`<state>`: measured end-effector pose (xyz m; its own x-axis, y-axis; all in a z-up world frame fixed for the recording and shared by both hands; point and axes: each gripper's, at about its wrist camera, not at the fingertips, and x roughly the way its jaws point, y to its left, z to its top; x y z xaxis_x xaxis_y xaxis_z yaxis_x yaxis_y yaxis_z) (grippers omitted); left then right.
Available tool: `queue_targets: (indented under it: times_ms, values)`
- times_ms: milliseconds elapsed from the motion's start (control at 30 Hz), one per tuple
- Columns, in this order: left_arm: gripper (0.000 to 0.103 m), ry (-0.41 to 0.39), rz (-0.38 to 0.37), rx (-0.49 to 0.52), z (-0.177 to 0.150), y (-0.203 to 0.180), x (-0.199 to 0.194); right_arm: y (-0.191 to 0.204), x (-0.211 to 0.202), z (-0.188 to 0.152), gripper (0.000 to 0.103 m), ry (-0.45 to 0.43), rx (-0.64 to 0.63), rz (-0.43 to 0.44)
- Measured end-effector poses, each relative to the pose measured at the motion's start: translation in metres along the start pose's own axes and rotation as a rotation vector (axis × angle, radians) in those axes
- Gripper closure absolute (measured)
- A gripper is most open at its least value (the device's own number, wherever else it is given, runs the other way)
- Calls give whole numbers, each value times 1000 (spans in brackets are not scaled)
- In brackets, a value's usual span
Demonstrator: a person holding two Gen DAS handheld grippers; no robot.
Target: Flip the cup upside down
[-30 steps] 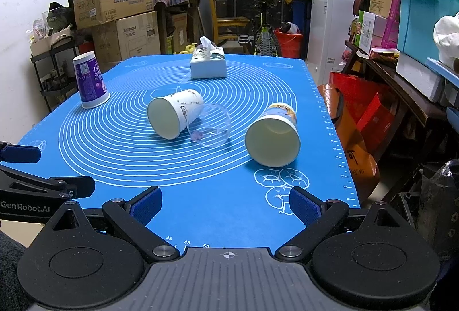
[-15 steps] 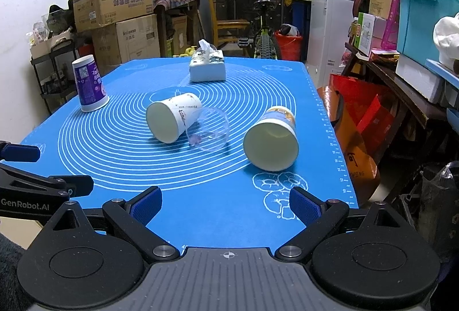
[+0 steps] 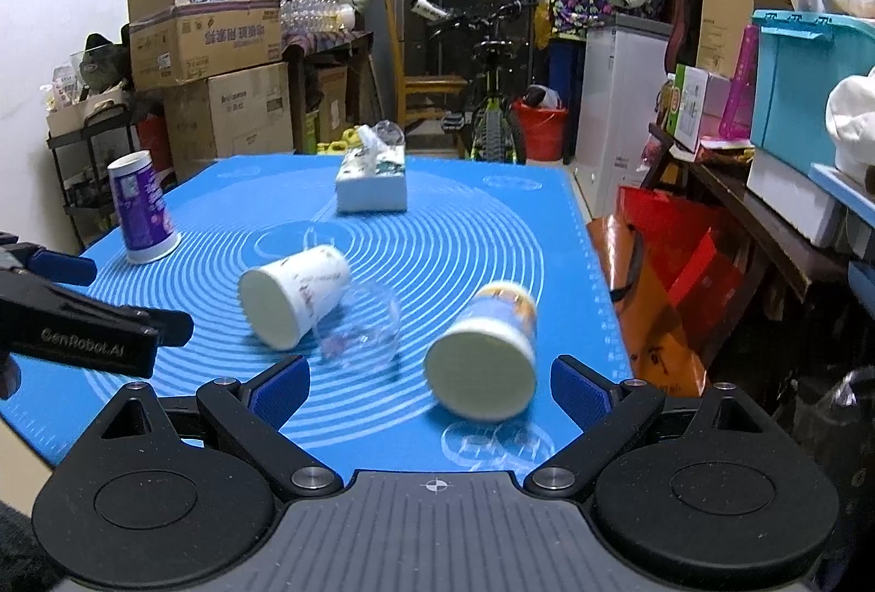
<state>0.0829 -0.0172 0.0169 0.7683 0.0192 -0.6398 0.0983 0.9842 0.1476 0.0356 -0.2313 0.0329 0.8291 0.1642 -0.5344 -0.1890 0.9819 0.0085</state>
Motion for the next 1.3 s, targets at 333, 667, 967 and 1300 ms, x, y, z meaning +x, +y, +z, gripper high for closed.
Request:
queue_targets:
  times_ms: [333, 667, 967, 1300]
  values:
    - [7, 25, 17, 16, 37, -10, 59, -27, 26, 14, 8, -27, 57, -28]
    - [7, 94, -26, 9, 46, -16, 102, -41, 40, 12, 8, -21, 89, -36]
    - [29, 138, -153, -10, 43, -20, 109, -39, 43, 10, 8, -13, 87, -38]
    - [49, 151, -165, -25, 47, -18, 107, -39, 45, 9, 8, -12, 90, -43]
